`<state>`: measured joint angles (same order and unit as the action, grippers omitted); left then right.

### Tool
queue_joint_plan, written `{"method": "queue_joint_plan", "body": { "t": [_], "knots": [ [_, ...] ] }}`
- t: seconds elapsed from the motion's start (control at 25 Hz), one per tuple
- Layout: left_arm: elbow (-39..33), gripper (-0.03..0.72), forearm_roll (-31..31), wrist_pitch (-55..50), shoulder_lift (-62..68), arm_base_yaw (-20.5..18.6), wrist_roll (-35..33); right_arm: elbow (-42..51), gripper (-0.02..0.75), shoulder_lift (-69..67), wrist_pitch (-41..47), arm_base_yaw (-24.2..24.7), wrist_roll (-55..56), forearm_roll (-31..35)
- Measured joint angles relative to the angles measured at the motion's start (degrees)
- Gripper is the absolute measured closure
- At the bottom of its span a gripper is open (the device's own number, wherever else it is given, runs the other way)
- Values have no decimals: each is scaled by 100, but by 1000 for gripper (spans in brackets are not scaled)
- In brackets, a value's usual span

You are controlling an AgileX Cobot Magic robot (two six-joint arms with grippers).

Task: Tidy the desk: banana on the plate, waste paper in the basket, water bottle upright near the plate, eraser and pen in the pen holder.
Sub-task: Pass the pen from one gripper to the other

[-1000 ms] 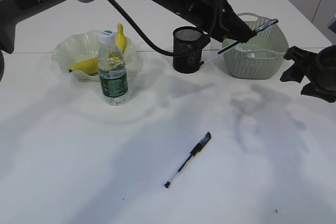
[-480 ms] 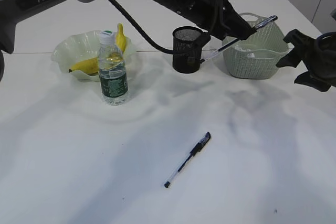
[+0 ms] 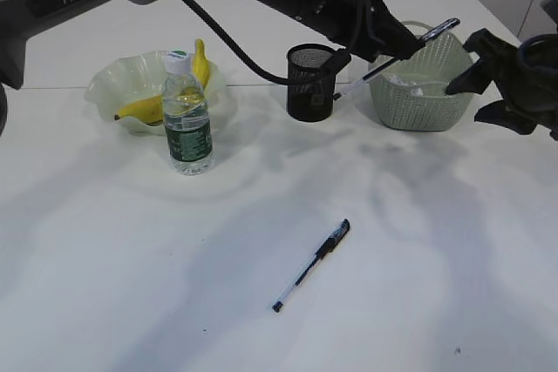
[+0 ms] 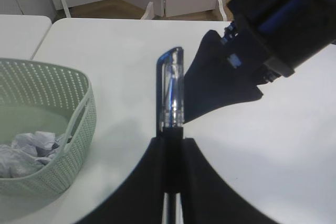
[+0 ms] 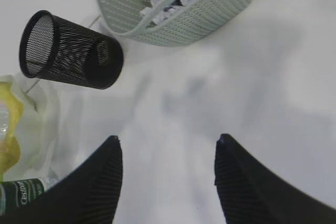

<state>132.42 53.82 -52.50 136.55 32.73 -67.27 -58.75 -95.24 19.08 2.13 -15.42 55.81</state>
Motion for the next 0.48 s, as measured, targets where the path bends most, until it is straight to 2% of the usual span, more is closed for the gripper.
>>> {"method": "queue_joint_plan", "body": {
  "t": [0.28, 0.48],
  "knots": [
    [0, 672, 7, 362, 0, 0, 123, -154, 313, 0, 134, 0, -964, 957],
    [0, 672, 21, 524, 0, 0, 204, -154, 313, 0, 325, 0, -1999, 2052]
  ]
}}
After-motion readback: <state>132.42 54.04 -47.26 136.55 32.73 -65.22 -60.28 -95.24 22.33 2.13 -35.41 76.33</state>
